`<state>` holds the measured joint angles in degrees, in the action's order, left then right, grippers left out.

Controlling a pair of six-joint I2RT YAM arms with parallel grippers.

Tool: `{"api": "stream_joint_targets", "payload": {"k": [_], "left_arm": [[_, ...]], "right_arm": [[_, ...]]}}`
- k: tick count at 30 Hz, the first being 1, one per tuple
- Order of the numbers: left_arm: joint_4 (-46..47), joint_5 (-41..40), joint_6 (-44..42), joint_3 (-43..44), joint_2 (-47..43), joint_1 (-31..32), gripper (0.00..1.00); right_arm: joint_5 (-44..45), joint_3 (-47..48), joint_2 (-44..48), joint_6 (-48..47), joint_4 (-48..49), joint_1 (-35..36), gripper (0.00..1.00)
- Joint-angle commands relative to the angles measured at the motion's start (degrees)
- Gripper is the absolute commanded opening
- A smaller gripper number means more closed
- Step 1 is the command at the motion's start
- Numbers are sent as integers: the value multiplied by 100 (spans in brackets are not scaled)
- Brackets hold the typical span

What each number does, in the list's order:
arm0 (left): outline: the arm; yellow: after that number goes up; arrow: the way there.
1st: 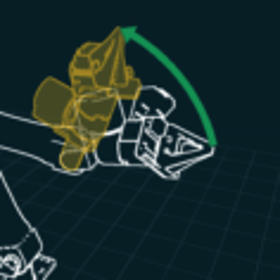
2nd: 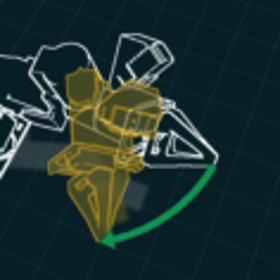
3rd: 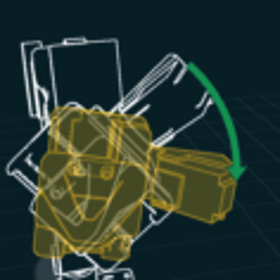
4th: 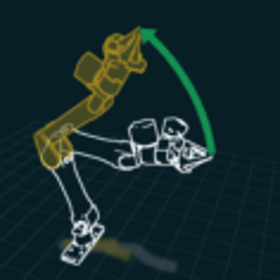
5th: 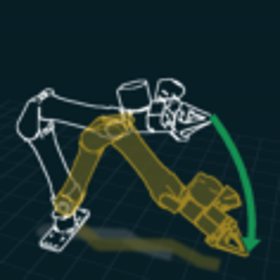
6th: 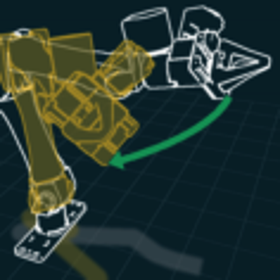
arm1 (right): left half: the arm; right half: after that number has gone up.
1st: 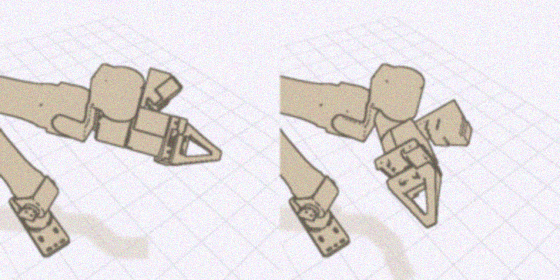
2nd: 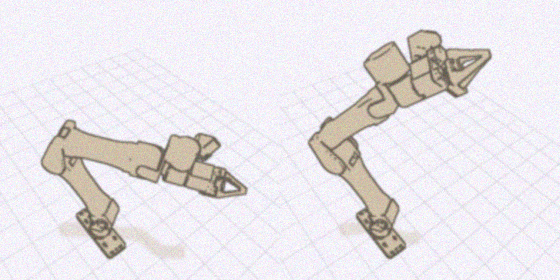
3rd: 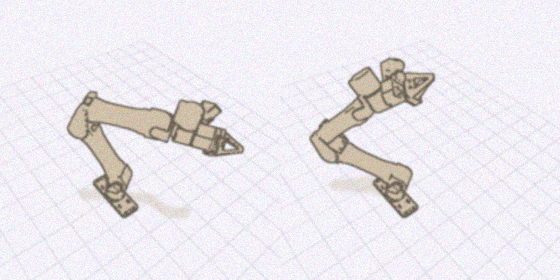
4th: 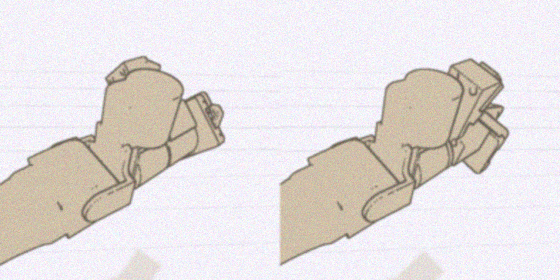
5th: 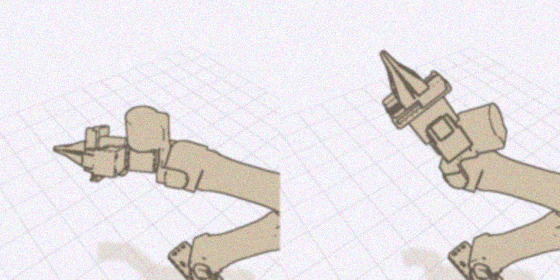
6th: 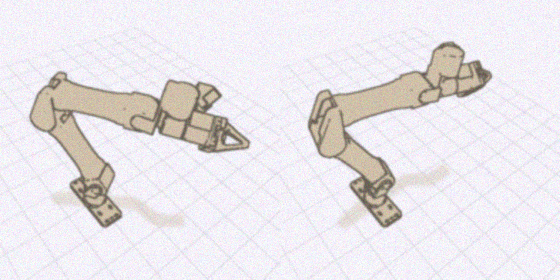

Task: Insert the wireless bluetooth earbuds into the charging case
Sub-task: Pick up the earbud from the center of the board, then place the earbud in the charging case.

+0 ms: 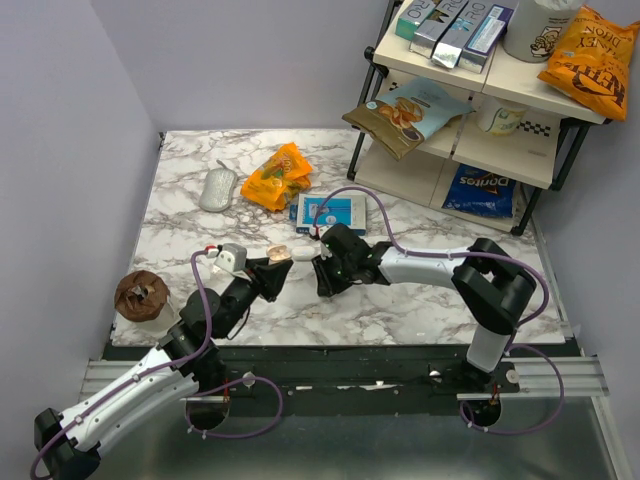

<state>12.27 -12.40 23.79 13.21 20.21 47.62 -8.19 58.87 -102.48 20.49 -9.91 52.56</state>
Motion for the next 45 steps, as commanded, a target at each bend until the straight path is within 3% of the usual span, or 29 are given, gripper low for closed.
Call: {"api": "stream_joint_targets", "payload": {"k": [1,18,24,30,35,40,45], "left_arm": [[-23,-69,29,-29,-25,37,0],[108,-69,20,23,176,55,0],[275,-52,11,85,396,55,0],[486,-43,-15,120,624,64,0],[873,106,-24,50,818,64,0],[1425,308,-59,-73,880,64,0],[2252,730,-208,-187,1125,55,0]], "right_arm": [[63,72,-150,-28,-63,53,38],[800,-613,649,157,147,36,15],[1021,-1210,1440,359,736,-237,1],[1021,-1413,1933,350,947,-456,1],[706,-1974,2485,613,1737,-746,1],[73,-2643,3809,860,2851,-1107,1],[-394,-2846,5042,702,3092,-1160,1]]}}
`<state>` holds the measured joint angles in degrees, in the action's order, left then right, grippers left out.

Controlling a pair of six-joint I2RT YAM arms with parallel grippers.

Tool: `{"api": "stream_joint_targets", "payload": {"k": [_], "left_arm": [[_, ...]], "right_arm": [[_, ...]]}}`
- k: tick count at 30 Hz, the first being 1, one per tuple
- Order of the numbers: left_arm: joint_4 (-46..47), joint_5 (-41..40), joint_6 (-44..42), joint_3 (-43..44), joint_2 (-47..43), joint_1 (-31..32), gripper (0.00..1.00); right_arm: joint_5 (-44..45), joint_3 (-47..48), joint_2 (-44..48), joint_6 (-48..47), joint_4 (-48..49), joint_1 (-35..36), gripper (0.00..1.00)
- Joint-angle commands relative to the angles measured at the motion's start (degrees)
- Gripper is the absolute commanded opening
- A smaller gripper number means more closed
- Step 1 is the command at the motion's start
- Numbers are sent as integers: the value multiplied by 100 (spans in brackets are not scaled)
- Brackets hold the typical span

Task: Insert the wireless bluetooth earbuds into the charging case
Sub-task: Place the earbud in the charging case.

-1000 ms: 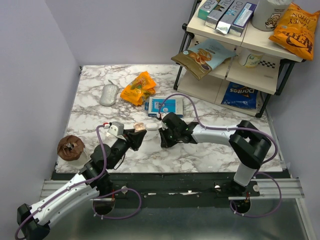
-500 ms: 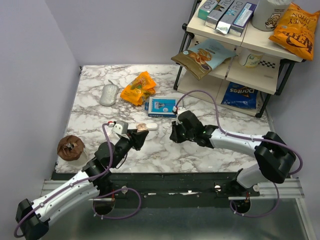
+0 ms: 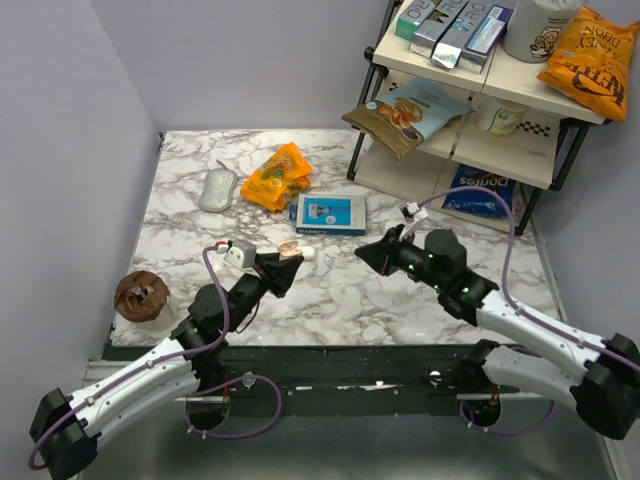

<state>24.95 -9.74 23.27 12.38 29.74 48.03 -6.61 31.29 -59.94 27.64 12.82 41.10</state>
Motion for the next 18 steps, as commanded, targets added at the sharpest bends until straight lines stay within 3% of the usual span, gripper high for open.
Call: {"api": "stream_joint_targets", "payload": {"k": [1,9,16,18], "left_arm": [[1255,647,-225,-96,321,13,0],[3066,1974,-437,317,1876,5,0],[6043,2924,-516,563,3677,31,0],[6415,3039,-464,686,3942,40,0]], "right_arm": [[-621,-105,983,-39,819,-14,1],[-1219,-316,2512,-514,950,-14,1],[-1579,-483,2918,-576,1346,-6,1],[-1554,-536,2971,-488,1434,-6,1]]}}
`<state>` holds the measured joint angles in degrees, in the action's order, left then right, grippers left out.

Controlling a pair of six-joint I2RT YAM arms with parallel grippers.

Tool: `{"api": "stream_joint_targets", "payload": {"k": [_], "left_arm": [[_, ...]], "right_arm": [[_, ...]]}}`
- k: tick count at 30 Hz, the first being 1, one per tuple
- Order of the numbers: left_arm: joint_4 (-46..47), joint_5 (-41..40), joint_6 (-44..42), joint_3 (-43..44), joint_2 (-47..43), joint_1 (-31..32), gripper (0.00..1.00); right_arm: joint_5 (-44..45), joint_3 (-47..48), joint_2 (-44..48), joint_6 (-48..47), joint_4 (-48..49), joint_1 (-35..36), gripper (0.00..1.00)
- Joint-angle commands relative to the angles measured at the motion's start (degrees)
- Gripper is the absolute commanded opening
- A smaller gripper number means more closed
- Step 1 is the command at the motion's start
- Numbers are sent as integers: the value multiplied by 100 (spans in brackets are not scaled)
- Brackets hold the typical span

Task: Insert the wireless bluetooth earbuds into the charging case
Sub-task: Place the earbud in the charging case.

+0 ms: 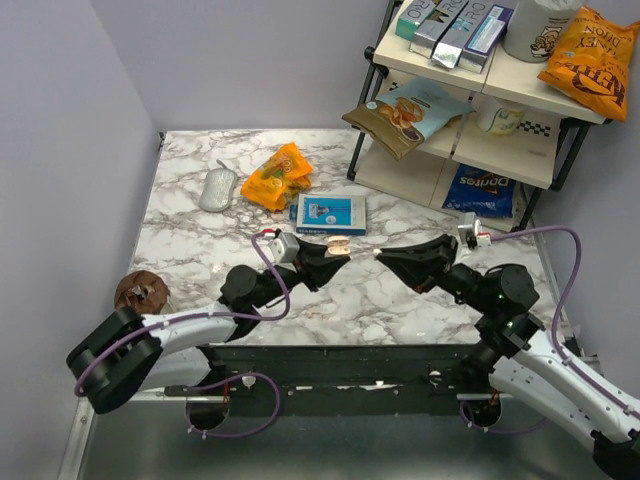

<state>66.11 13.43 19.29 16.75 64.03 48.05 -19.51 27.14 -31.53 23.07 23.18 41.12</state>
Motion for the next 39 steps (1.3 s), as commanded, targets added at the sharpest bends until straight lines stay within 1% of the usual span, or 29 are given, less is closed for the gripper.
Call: {"api": "stream_joint_targets", "payload": {"k": [1,4,9,13,23,39], "left_arm": [[2580,792,-39,293,627,46,0],[2994,906,83,460,1014,73,0],[3040,986,119,689,1261,169,0],[3048,1047,128,786,1252,204,0],[3057,1223,128,952,1287,336,0],[3066,1250,374,1286,1147,468,0]], "right_arm": [[-221,-138,147,-13,459,-8,1],[-124,-270,191,92,739,-8,1],[-115,-393,7,242,1180,-8,1],[-141,-455,-143,330,1539,-8,1],[-115,-507,-512,558,2085,-8,1],[-97,-525,-618,672,2305,-8,1]]}}
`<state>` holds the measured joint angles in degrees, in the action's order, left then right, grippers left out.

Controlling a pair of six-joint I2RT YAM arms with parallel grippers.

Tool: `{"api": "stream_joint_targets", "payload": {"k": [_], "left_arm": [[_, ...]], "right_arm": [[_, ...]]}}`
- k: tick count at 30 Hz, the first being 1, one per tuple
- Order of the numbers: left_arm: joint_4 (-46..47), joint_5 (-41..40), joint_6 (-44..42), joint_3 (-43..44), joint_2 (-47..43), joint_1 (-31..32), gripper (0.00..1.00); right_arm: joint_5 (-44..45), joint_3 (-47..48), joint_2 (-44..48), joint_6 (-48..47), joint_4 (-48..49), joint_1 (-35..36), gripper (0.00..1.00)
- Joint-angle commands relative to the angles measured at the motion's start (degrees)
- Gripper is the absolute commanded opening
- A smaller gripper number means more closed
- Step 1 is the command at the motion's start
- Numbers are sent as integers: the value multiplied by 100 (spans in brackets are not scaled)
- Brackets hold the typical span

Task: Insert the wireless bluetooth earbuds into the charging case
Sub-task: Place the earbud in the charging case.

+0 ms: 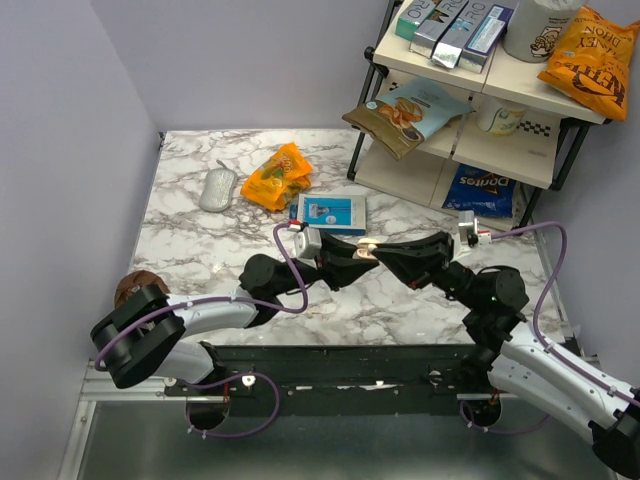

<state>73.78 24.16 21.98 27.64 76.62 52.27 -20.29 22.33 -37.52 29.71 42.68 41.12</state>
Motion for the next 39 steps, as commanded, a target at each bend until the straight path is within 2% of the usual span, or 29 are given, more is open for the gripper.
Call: {"api": "stream_joint_targets", "payload": {"k": [1,22,39], "left_arm": [[2299,176,105,207,-112,46,0],[2299,133,193,339,-139,117,0],[2299,62,131,391,-244,125,0]], "right_arm": [[-18,-44,-36,17,355,-8,1],[-36,-9,-318,157,654,-8,1],[-150,8,-309,17,373,-8,1]]}}
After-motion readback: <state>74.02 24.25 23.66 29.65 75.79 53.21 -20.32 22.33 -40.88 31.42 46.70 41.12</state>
